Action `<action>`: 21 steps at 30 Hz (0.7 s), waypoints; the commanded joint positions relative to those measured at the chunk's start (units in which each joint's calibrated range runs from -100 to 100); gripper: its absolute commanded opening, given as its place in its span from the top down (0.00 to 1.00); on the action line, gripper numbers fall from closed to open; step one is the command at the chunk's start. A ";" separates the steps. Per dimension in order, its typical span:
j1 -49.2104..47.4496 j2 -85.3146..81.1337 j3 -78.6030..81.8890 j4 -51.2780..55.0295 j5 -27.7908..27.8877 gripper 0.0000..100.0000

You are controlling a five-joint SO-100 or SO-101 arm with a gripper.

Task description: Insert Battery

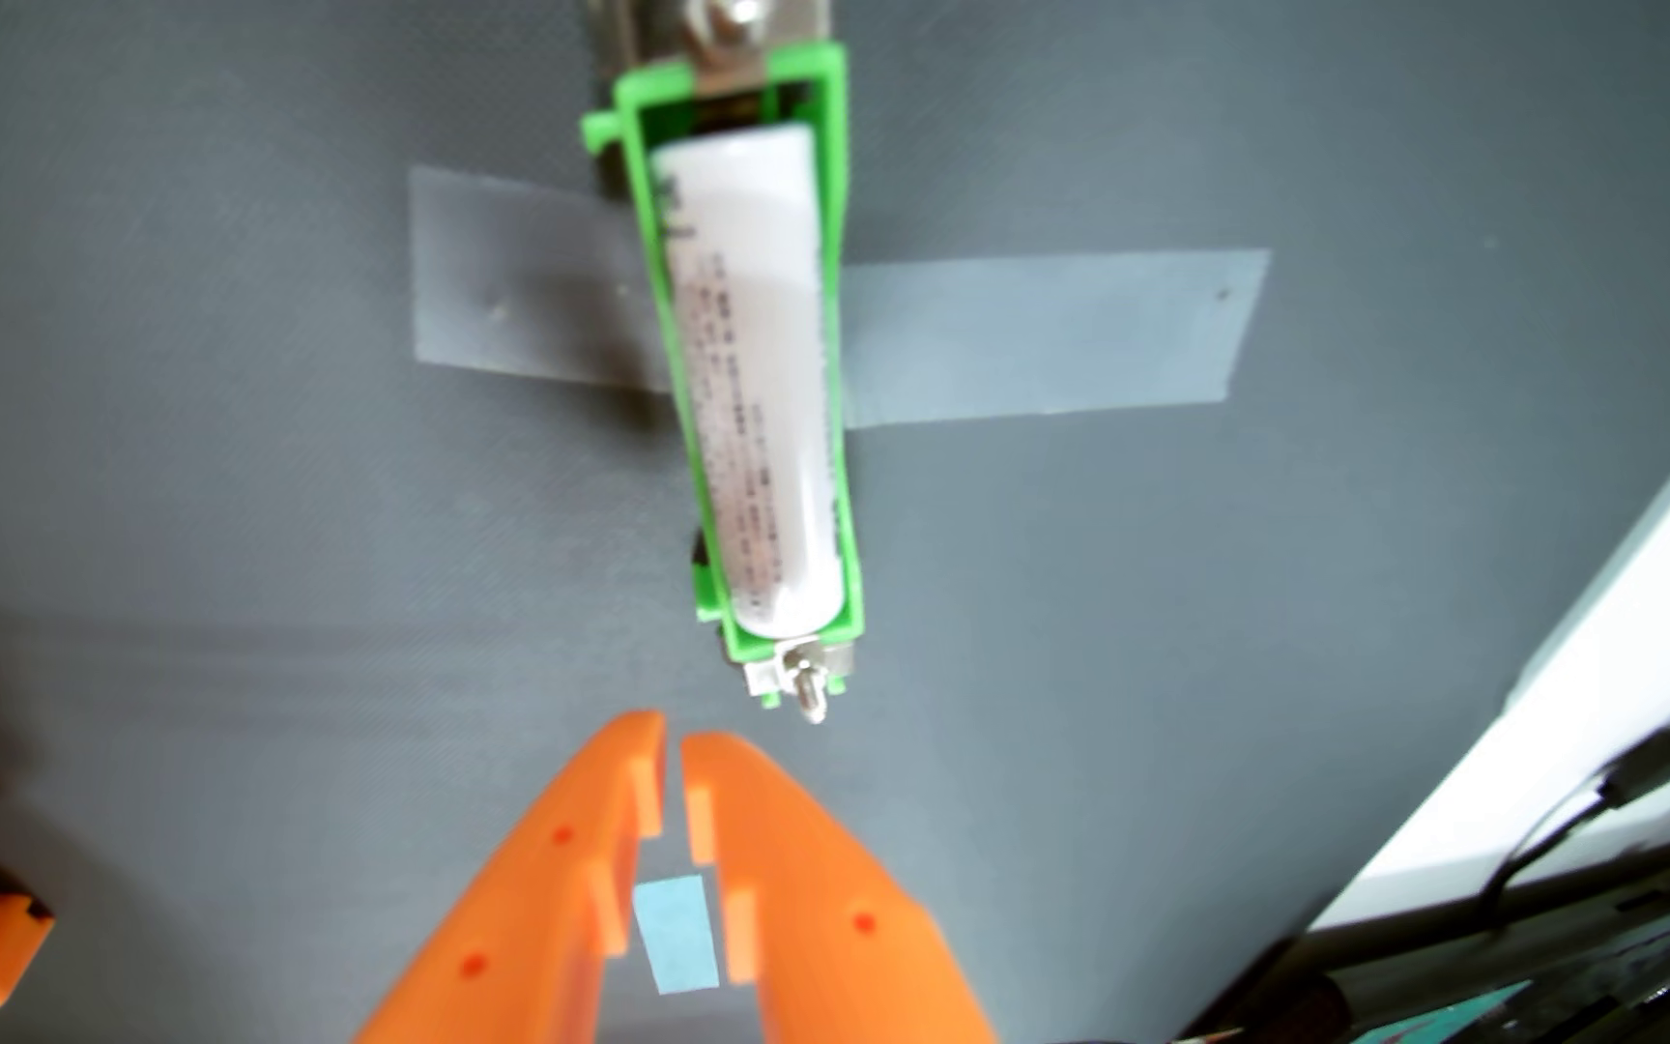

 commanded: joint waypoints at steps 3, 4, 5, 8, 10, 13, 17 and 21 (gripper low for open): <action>-0.40 -0.91 -2.49 -2.39 0.21 0.98; -0.40 -0.50 -2.49 -2.48 0.52 0.98; -0.40 0.09 -2.76 -2.48 1.03 0.98; -0.40 3.84 -5.01 -2.05 2.27 0.98; -0.40 5.92 -6.18 -1.97 2.22 0.98; -1.46 6.92 -6.36 -2.14 2.27 0.98; -4.77 7.09 -6.36 -2.22 2.27 0.98; -4.89 7.42 -6.36 -2.31 2.27 0.98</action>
